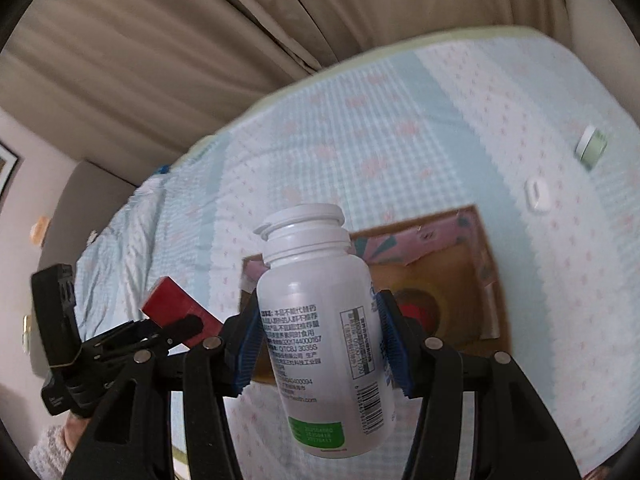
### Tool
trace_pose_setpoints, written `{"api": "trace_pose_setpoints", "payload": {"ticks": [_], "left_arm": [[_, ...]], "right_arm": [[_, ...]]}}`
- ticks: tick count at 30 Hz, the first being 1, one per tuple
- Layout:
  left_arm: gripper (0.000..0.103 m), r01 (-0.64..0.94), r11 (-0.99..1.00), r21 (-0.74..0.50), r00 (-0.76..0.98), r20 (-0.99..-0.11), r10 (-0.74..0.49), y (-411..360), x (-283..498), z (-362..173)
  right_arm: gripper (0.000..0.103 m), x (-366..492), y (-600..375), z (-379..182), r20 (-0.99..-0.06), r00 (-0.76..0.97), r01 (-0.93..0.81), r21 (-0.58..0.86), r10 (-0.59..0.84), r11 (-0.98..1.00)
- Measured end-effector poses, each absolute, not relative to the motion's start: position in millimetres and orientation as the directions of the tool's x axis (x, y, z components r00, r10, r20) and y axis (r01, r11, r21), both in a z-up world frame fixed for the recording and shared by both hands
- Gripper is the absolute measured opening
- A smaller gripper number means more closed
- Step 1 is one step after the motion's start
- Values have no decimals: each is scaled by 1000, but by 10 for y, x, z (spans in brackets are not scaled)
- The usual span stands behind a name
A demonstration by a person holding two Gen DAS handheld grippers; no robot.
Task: Organize rigid objects
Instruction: 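Carry the red box and pill bottle into the cardboard box and open both tools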
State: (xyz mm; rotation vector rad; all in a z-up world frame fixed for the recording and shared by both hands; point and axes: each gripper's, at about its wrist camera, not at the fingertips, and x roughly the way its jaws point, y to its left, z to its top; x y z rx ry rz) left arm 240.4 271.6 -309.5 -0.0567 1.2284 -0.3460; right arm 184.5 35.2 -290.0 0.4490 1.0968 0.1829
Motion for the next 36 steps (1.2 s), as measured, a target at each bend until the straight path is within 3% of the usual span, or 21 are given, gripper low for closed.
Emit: {"api": "trace_pose_setpoints", "payload": {"ticks": [9,20,22,24,26,28,36], "left_arm": [[37,252,944,-214,258,-925,-279,2567,2779,-3618],[38,337,928,-156,235,-941,-243,2325,2874,-3780],[47,337,930,-145,245,-940,-236,2302,2894,-3766],[102,347,925,-152,237,-941,-243,2272,2909,-3747],[103,357,919,-166,248,-932,-265,2260,2884,-3722],[103,361,917,-167,244,-932,-266,2250,2840,-3732],[103,322,927,-192,247,-928,-278,2325,2684,-3692]], "right_arm": [[50,2043,545,-3797,-862,353,185,446,365,876],[51,2141,469,-4114,-894,294,276,419,339,865],[51,2155,391,-4149,-875,316,295,457,366,839],[54,2172,341,-4173,-851,340,299,501,400,812],[87,2186,295,-4188,-861,321,328,493,395,806],[102,2155,225,-4158,-863,335,348,486,379,801],[103,1974,50,-4040,-862,357,352,481,361,803]]}}
